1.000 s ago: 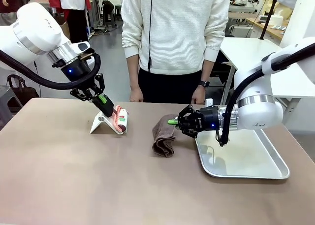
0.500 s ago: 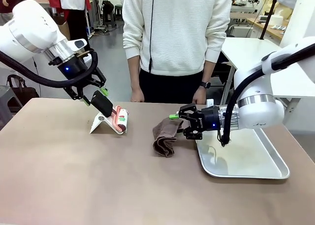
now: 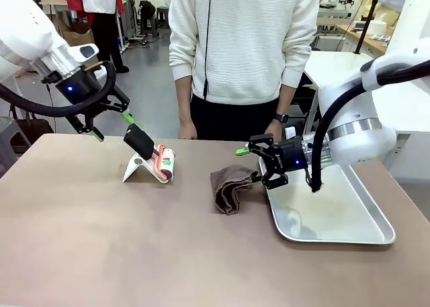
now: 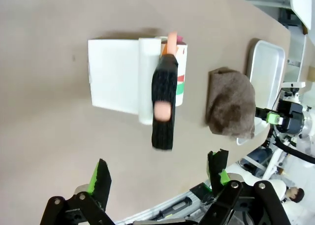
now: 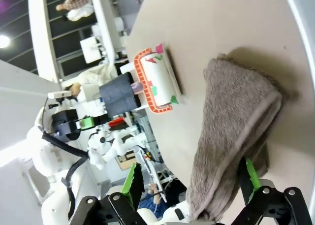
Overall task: Clean the surface of the table.
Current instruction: Return the Lint Roller and towel to their original positions.
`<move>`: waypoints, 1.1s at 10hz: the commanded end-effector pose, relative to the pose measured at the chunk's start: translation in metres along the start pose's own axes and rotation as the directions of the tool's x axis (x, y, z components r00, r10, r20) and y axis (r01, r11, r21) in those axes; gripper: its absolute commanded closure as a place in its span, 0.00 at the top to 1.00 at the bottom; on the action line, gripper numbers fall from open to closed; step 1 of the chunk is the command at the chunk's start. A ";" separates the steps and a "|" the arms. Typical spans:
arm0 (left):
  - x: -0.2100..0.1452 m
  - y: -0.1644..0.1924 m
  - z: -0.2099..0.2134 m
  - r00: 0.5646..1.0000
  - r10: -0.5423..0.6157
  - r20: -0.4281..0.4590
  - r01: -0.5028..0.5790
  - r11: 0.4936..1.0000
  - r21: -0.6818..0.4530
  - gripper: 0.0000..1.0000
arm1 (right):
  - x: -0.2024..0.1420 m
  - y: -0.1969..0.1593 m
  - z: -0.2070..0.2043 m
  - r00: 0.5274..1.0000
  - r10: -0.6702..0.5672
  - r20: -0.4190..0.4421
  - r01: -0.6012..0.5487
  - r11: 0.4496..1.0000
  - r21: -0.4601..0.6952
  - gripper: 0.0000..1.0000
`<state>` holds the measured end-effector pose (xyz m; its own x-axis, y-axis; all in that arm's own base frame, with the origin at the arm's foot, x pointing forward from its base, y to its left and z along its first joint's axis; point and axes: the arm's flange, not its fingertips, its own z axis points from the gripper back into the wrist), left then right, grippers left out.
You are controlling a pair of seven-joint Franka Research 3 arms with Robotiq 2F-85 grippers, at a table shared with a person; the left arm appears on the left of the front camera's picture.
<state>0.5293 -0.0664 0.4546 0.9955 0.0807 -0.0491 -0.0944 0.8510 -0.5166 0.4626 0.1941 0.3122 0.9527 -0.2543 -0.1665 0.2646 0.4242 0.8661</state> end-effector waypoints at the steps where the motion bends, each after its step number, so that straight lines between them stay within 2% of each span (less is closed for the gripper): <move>1: -0.033 0.008 0.008 0.999 -0.024 0.029 0.025 0.999 -0.023 1.00 | -0.018 0.026 0.009 0.999 -0.037 0.004 0.037 0.985 -0.166 1.00; 3: -0.057 0.017 0.023 0.999 -0.039 0.016 0.040 0.997 -0.069 1.00 | -0.033 0.034 0.027 0.998 -0.067 -0.019 0.060 0.962 -0.265 1.00; 5: -0.087 0.031 0.046 0.995 -0.093 -0.022 0.088 0.983 -0.163 1.00 | -0.048 0.035 0.055 0.996 -0.079 -0.047 0.066 0.971 -0.229 1.00; 7: -0.121 0.055 0.070 0.988 -0.154 -0.025 0.140 0.945 -0.294 1.00 | -0.065 0.026 0.096 0.989 -0.104 -0.101 0.093 0.990 -0.105 1.00; 8: -0.136 0.066 0.075 0.978 -0.205 -0.031 0.181 0.918 -0.352 1.00 | -0.075 0.018 0.117 0.982 -0.095 -0.160 0.094 0.995 -0.017 1.00; 10: -0.161 0.088 0.074 0.964 -0.267 0.000 0.237 0.857 -0.459 1.00 | -0.089 -0.013 0.165 0.964 -0.029 -0.265 0.082 0.978 0.192 1.00; 11: -0.168 0.101 0.073 0.962 -0.272 0.027 0.247 0.821 -0.515 1.00 | -0.091 -0.031 0.189 0.962 -0.001 -0.271 0.083 0.954 0.288 1.00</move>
<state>0.3568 0.0377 0.4856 0.9864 -0.1401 0.0853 0.1472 0.5263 -0.8374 0.3576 0.0676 0.4096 0.9517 -0.0527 -0.3025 0.3062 0.2366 0.9221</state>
